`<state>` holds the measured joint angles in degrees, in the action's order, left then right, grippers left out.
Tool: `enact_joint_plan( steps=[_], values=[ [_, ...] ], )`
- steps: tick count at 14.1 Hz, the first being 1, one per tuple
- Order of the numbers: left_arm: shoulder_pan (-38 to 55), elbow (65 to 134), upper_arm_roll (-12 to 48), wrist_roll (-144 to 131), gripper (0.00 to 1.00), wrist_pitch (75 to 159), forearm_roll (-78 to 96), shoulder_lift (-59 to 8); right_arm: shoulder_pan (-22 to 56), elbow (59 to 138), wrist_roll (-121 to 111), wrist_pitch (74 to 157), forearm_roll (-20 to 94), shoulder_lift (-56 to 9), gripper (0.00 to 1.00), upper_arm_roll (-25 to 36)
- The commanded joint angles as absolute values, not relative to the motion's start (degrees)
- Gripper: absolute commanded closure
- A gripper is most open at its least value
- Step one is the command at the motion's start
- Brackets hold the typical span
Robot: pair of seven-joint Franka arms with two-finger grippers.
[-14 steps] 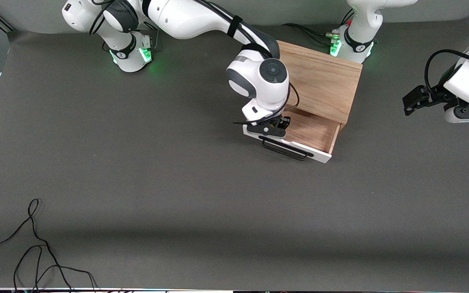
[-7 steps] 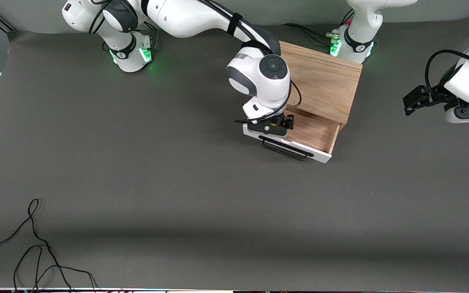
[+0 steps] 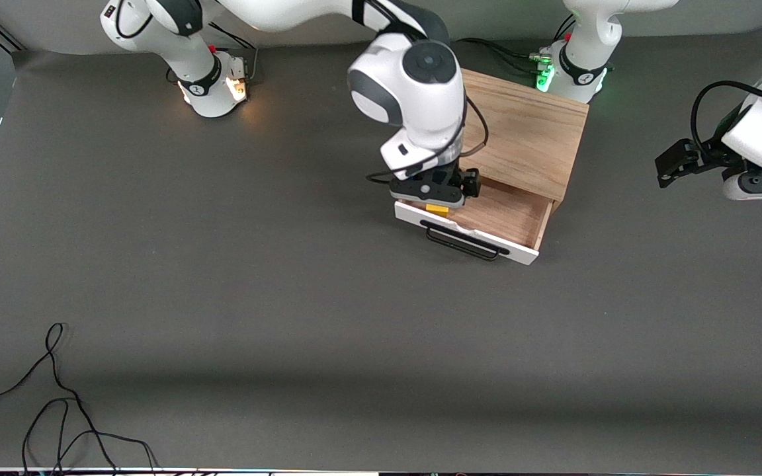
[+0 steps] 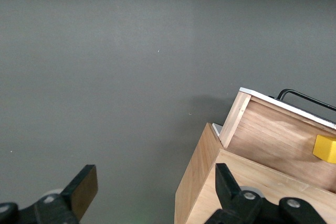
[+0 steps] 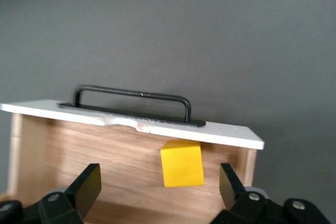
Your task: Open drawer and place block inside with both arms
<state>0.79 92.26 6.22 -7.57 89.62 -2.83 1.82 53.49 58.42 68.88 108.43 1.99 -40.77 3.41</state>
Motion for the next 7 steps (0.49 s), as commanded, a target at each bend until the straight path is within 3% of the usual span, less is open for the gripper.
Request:
enact_joint_plan(
  steps=[1,7],
  values=[
    [0.5,90.6,6.3,-6.4,0.0,89.0,-3.3,1.1,50.3,60.1,67.8,106.4,1.2,-36.0,0.0,3.0],
    [0.6,90.6,6.4,-6.8,0.0,88.6,-3.3,1.2,38.0,61.3,51.5,92.0,2.5,-26.5,0.0,3.1]
  ],
)
